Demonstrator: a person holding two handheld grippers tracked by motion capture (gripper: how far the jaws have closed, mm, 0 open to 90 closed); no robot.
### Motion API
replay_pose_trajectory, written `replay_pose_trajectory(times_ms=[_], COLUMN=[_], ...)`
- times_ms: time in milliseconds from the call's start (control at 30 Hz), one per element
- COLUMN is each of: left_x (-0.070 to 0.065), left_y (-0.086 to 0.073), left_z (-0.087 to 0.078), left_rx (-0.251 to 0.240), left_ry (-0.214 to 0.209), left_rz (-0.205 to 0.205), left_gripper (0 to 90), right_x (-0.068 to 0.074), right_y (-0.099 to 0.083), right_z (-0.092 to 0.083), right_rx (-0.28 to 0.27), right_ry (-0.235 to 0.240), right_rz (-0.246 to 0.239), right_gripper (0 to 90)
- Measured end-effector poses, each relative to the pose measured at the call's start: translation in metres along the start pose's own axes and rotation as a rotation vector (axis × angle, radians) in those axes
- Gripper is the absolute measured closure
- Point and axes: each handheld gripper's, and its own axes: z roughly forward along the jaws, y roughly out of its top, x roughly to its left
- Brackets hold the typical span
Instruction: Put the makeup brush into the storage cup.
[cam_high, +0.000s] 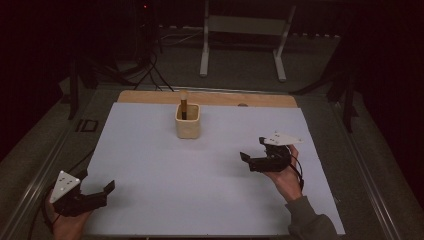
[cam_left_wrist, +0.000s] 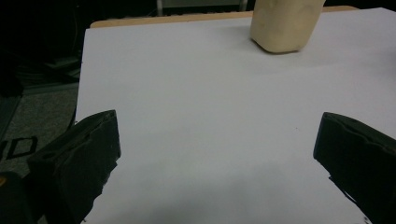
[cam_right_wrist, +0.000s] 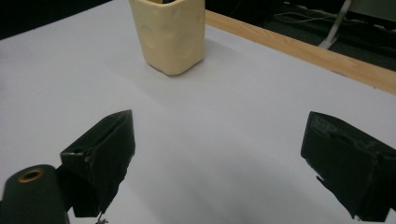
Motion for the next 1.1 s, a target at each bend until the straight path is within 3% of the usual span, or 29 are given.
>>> replay_pose_trajectory(times_ms=[200,733,1100], left_x=[0.000,0.000,-0.001], left_y=[0.000,0.000,0.000], left_z=[0.000,0.000,0.000], left_rx=[0.001,0.001,-0.002], left_ry=[0.002,0.002,-0.010], left_rz=[-0.001,0.000,0.003], left_gripper=[1.8,1.8,1.8], right_x=[-0.003,-0.004,-0.005], right_y=[-0.022,-0.069,-0.082], right_z=[-0.014,-0.045,-0.057], right_rx=[-0.014,-0.026,-0.056], right_ry=[-0.005,-0.031,-0.031], right_rz=[0.037,0.055,0.011], right_gripper=[9.7,9.7,9.7])
